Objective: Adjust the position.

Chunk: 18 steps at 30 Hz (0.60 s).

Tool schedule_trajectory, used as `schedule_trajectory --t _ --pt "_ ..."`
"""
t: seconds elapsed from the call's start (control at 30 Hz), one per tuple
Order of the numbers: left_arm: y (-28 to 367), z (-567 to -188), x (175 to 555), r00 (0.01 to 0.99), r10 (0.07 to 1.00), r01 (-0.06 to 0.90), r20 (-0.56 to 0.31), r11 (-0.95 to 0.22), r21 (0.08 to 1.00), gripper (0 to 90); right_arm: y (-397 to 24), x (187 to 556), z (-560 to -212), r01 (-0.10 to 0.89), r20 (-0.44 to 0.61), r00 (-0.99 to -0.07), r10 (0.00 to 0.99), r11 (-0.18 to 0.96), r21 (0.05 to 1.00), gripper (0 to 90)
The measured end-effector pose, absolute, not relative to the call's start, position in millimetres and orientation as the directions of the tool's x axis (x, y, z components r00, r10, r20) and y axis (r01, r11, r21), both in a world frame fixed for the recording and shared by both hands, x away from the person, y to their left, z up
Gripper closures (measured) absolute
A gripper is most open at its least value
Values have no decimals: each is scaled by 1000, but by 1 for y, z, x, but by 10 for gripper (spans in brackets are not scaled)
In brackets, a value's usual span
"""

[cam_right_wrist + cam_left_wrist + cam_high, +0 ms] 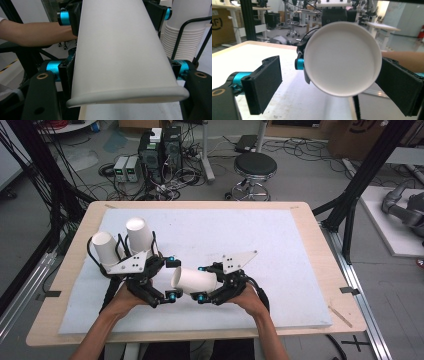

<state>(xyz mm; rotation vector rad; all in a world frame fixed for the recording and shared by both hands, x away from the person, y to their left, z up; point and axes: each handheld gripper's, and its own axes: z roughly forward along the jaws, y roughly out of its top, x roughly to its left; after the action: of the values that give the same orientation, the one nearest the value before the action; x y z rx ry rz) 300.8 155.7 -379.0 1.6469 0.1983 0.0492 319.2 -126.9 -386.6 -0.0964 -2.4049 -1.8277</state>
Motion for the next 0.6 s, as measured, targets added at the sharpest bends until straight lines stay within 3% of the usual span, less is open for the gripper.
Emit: schedule_trajectory --t 0.6 --pt "170 -370 297 984 171 75 -46 -169 983 83 -126 317 -382 107 119 -993 -18 312 944 327"
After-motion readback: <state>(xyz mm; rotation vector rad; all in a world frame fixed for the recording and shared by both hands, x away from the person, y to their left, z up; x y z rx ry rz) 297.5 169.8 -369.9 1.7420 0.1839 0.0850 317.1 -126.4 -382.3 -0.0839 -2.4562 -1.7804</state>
